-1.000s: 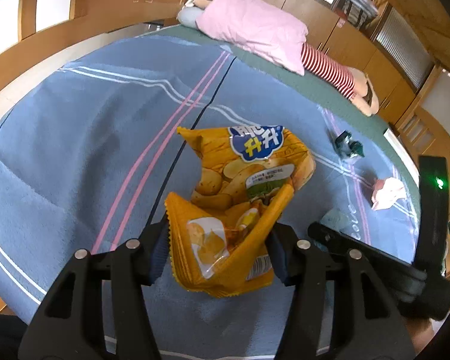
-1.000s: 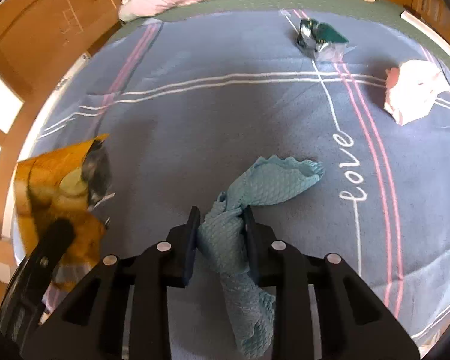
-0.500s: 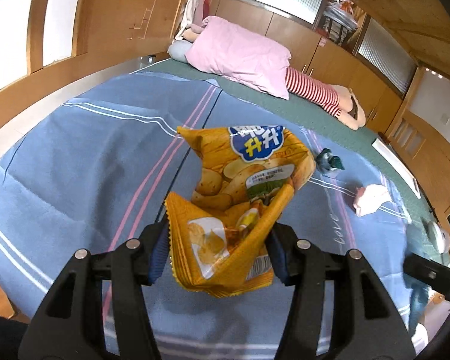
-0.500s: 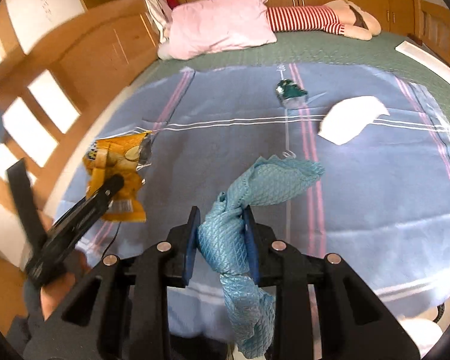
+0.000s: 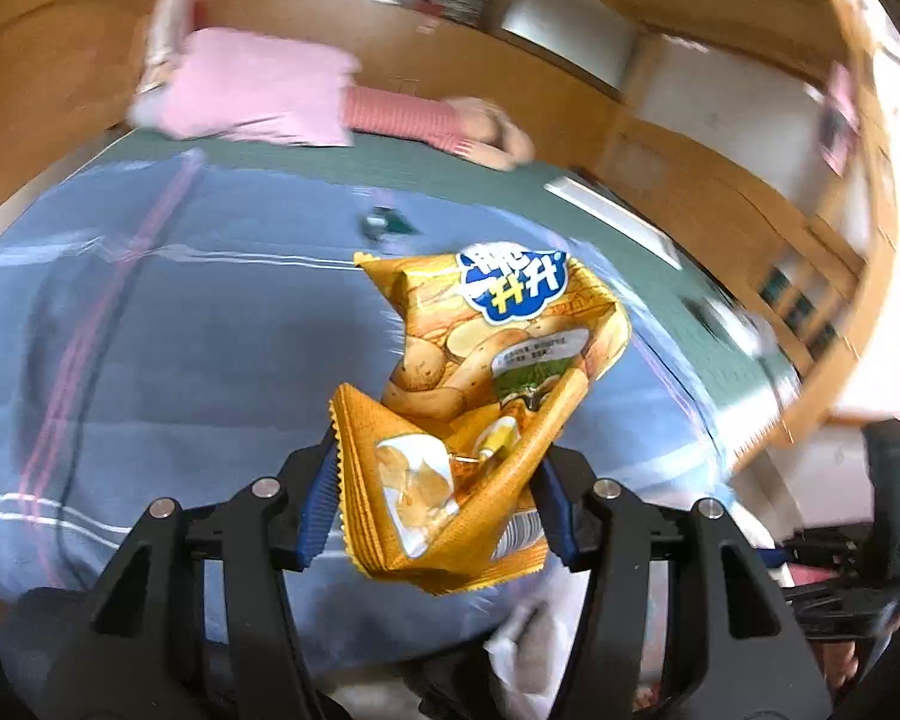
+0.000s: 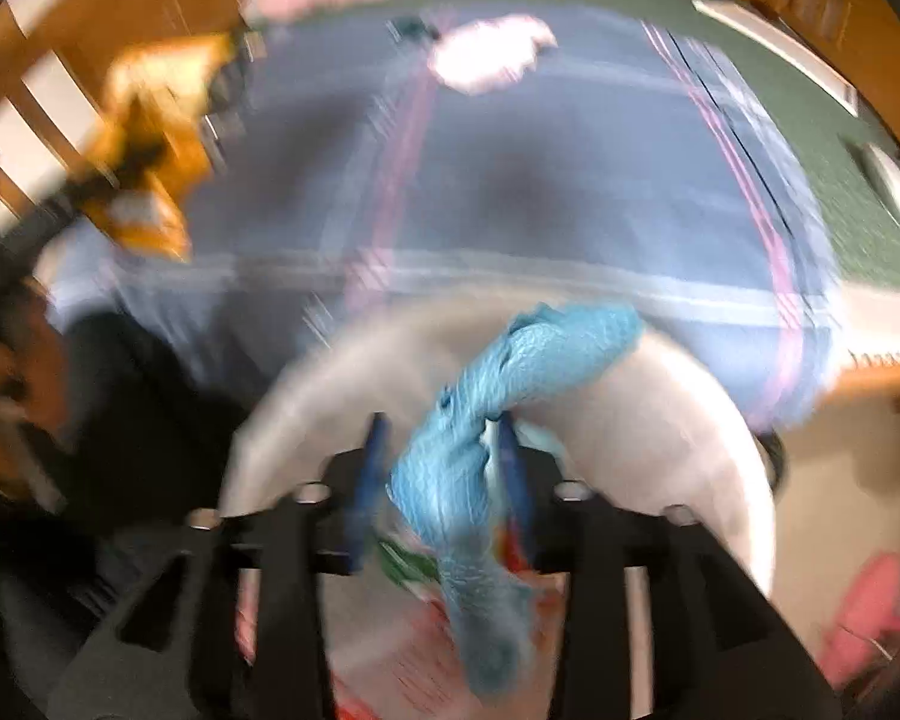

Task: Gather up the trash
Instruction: 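Carry the chip bag and blue cloth over the wastebasket and open both grippers, then move the right gripper to the dark green packet and grasp it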

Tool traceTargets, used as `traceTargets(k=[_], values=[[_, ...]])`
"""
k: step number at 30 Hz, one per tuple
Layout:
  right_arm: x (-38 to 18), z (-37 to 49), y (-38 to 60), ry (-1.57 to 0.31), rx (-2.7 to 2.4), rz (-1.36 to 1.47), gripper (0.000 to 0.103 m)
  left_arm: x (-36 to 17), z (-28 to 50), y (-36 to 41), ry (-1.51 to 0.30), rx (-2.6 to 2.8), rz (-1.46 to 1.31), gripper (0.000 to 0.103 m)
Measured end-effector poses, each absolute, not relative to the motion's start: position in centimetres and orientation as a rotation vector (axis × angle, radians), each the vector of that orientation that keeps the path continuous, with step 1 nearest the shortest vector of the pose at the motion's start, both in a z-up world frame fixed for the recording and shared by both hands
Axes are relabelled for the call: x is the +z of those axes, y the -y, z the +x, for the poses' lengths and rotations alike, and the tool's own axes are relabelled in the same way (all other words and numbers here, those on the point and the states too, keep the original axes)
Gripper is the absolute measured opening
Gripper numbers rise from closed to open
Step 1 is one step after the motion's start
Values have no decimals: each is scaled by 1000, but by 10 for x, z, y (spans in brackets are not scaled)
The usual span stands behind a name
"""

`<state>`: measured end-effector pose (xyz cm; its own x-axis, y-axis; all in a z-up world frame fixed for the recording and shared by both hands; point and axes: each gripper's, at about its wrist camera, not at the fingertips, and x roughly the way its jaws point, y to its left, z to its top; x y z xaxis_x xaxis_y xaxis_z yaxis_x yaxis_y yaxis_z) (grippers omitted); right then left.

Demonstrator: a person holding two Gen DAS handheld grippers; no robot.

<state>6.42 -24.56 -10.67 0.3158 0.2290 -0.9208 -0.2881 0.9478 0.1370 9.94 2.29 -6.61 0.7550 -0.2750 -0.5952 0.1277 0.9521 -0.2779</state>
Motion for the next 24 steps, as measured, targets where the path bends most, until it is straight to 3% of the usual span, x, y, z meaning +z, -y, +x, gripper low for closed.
traceTargets(k=[2, 3, 11, 13, 15, 19, 24], values=[[-104, 55, 270, -1177, 263, -13, 73, -66, 92, 3, -696, -293, -177, 56], [-100, 54, 280, -1162, 246, 30, 76, -69, 89, 14, -708, -324, -164, 56], [-61, 51, 357, -949, 137, 461, 76, -95, 51, 112, -828, -673, 53, 61], [-59, 53, 363, -919, 143, 481, 77, -100, 36, 134, -832, -742, 143, 80], [-60, 53, 363, -913, 155, 494, 77, -104, 28, 143, -810, -743, 218, 89], [-67, 61, 362, -930, 167, 504, 77, -103, 27, 136, -765, -682, 257, 93], [-70, 80, 345, -939, 197, 502, 77, -95, 71, 80, -785, -477, 60, 96]])
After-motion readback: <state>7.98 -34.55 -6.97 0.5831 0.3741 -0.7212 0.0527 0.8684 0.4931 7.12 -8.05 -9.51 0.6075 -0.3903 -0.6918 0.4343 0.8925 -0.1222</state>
